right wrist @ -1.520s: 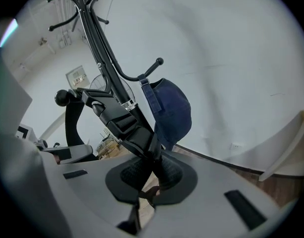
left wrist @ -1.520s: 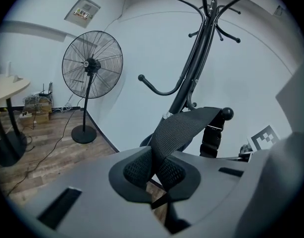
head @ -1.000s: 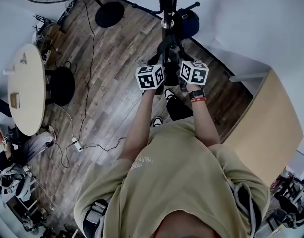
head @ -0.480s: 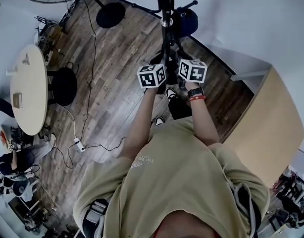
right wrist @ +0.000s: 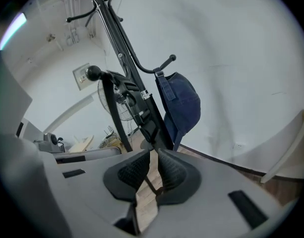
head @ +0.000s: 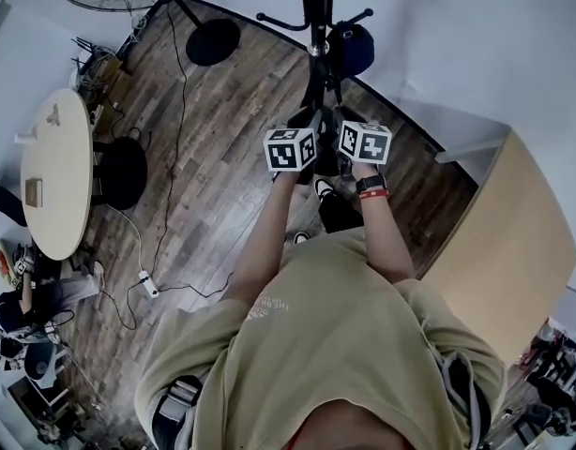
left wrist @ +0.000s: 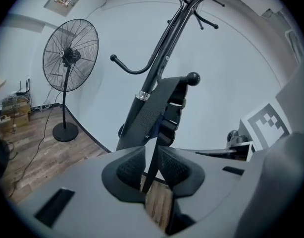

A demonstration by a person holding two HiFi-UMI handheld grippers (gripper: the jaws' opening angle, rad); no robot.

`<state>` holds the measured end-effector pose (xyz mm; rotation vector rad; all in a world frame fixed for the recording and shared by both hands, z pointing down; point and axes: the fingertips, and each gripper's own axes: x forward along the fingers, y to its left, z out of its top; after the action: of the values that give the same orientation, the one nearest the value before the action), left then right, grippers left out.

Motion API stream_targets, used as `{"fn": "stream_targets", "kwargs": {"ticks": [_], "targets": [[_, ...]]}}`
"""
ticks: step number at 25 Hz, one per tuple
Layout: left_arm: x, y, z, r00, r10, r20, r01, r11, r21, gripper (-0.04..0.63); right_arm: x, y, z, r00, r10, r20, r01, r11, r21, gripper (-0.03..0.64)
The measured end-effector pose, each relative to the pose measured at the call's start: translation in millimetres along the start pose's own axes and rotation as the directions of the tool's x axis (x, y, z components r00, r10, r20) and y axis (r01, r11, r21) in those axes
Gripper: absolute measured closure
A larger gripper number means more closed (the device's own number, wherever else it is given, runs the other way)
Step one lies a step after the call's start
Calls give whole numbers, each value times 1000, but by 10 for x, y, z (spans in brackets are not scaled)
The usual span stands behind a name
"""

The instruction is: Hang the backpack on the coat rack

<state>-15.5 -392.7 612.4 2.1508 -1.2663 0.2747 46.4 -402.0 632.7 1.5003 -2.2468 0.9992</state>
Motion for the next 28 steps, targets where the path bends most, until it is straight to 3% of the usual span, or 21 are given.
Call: {"fn": "stream_targets", "kwargs": {"ticks": [16,28], "targets": [[-571,-351,247,992,-20,123,13,998,59,514,-724,189,221,991,-9,130,17,998,-61,581],[-1357,-464,642,957,-30,287,9,997,71,538,-1257,757,444,972,46,231,-12,989,-148,600]]}}
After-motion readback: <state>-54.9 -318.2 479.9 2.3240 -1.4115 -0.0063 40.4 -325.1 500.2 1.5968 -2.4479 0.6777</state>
